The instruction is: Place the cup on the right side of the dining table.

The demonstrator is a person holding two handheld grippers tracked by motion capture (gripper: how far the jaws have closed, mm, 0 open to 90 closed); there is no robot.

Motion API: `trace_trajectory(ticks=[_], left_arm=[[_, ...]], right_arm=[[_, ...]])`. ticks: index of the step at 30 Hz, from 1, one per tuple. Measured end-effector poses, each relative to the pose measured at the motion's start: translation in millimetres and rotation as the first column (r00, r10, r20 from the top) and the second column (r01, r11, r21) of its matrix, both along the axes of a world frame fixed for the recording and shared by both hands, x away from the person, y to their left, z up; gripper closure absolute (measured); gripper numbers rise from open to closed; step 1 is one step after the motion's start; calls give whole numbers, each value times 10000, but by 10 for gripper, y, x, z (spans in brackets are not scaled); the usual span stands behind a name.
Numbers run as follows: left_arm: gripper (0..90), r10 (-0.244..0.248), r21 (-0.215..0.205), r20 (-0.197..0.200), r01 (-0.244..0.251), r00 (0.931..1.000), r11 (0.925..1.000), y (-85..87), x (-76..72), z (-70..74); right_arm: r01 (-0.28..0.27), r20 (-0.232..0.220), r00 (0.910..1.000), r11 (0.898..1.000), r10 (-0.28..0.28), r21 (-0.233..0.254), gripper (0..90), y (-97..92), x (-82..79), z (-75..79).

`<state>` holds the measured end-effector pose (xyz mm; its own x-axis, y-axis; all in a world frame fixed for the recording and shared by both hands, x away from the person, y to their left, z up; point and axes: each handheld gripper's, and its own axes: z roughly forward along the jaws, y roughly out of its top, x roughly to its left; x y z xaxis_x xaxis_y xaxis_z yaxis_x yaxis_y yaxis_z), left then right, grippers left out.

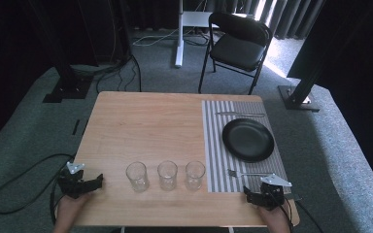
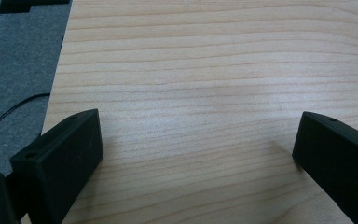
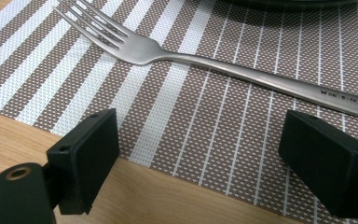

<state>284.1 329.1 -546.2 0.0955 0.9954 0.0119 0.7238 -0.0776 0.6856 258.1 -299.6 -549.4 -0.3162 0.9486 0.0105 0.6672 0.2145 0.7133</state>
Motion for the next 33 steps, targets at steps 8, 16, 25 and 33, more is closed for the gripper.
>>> trace_trajectory(ticks=[8,16,25,33], left_arm=[[19,120,-20,22,-120,9999,9999,10,-11,-2],[20,93,-14,6,-93,10000,10000,11,-20,-1],[19,53,-17,23,-53,10000,10000,13,-24,-3],[19,49,-13,21,-49,10000,10000,13,-24,-3]], right_arm=[[-44,-96,9999,10000,44,-45,116,-1,9,9],[-71,-212,9998,9999,69,-84,117,2,21,19],[-276,-388,9989,9995,269,-161,119,1,24,40],[-509,-434,9977,9986,514,130,122,-8,-5,50]])
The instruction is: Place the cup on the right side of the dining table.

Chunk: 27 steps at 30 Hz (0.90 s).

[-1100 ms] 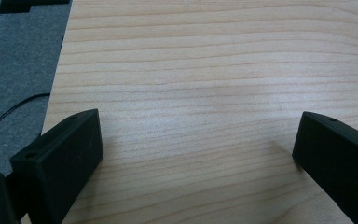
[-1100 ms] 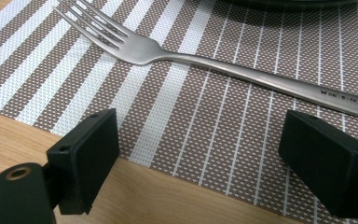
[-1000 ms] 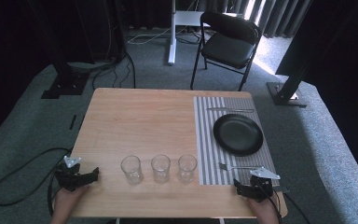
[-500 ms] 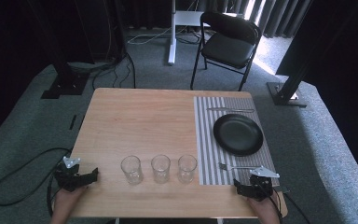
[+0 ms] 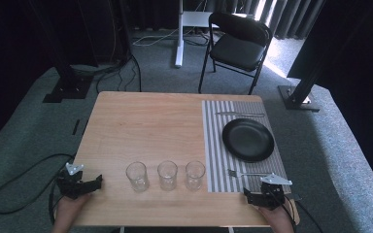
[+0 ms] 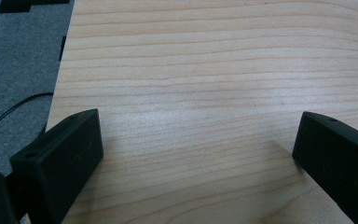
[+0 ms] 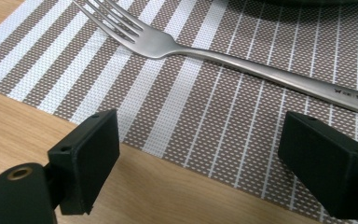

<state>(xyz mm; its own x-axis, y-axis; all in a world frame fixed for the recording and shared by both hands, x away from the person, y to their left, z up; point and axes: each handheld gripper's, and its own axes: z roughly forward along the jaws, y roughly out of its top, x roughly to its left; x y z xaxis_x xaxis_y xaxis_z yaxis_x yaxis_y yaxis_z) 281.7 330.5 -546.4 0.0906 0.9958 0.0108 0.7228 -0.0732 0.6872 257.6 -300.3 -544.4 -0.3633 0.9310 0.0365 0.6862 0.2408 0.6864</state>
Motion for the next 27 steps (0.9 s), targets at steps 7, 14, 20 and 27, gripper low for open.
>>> trace_trajectory(ticks=[7,14,20,27], left_arm=[[19,2,3,-3,-2,10000,10000,0,0,0],[19,2,-1,-5,-2,10000,10000,0,0,1],[19,0,3,-3,0,10000,10000,0,0,0],[19,3,-1,-3,-3,10000,10000,0,0,0]], right_arm=[[-301,108,9995,9995,301,57,123,15,-35,31],[-630,267,9977,9976,623,279,124,35,-62,109],[-910,381,9952,9955,900,259,124,89,-79,168],[-1115,577,9923,9933,1096,306,144,126,-94,233]])
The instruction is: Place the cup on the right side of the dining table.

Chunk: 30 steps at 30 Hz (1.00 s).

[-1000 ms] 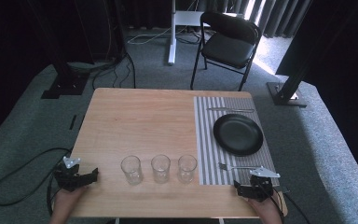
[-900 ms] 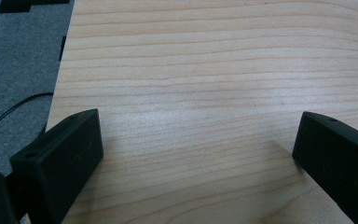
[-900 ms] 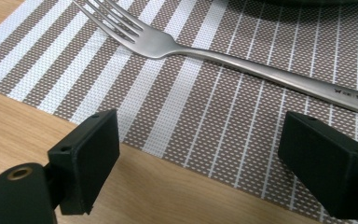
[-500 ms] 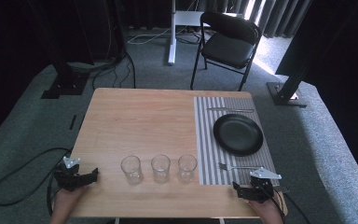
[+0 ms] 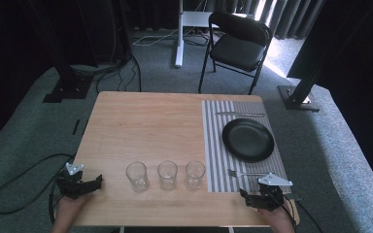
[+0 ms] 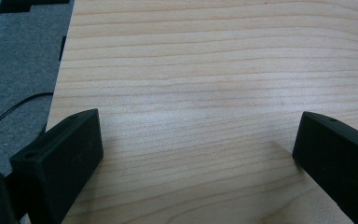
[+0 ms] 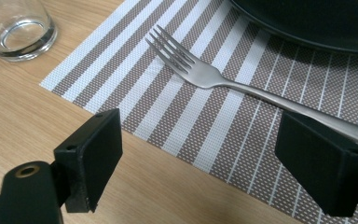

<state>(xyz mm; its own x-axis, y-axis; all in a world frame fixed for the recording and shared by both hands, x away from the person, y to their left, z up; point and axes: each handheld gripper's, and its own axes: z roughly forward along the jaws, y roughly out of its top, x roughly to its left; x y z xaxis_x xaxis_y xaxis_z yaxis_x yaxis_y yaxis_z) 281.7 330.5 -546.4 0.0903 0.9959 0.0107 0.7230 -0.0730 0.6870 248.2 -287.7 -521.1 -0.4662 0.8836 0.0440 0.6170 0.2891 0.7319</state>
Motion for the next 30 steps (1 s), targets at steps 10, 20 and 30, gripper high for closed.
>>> trace_trajectory(ticks=[10,20,30], left_arm=[[19,-5,2,1,5,10000,10000,0,0,0],[19,-3,3,3,3,10000,10000,0,0,0],[19,-9,-1,6,9,10000,10000,0,-1,0]], right_arm=[[-296,106,9995,9992,293,251,145,15,-36,76],[-672,419,9970,9972,657,334,145,97,-71,197],[-1164,619,9917,9910,1124,663,145,183,-53,329]])
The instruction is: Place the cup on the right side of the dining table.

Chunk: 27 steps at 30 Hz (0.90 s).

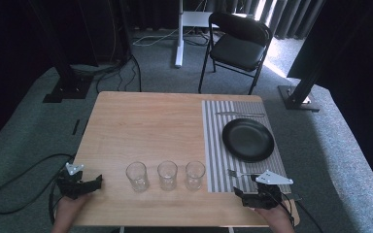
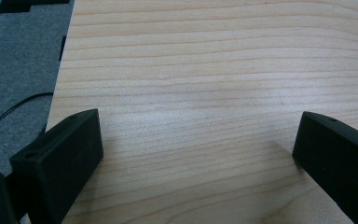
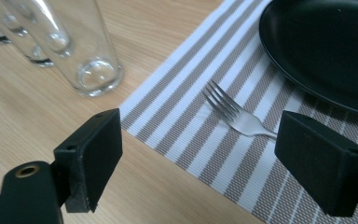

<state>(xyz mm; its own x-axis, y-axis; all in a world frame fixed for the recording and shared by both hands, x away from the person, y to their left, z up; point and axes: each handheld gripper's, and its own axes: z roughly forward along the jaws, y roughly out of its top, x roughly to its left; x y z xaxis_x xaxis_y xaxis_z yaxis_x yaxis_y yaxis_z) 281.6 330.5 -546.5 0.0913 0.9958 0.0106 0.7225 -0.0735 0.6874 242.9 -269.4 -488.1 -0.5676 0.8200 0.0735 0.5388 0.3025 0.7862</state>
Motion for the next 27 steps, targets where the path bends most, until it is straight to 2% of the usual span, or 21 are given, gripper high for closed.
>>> trace_trajectory(ticks=[4,7,14,27], left_arm=[[19,0,1,0,0,10000,10000,0,0,0],[19,1,1,0,-1,10000,10000,0,0,0],[19,1,-3,2,-1,10000,10000,0,0,0],[19,1,-1,1,-1,10000,10000,0,0,0]], right_arm=[[-46,-71,10000,9999,47,104,155,11,10,15],[-228,53,9997,9991,226,366,155,57,27,86],[-505,251,9985,9972,492,558,155,124,33,177],[-1125,322,9933,9918,1107,612,155,256,64,289]])
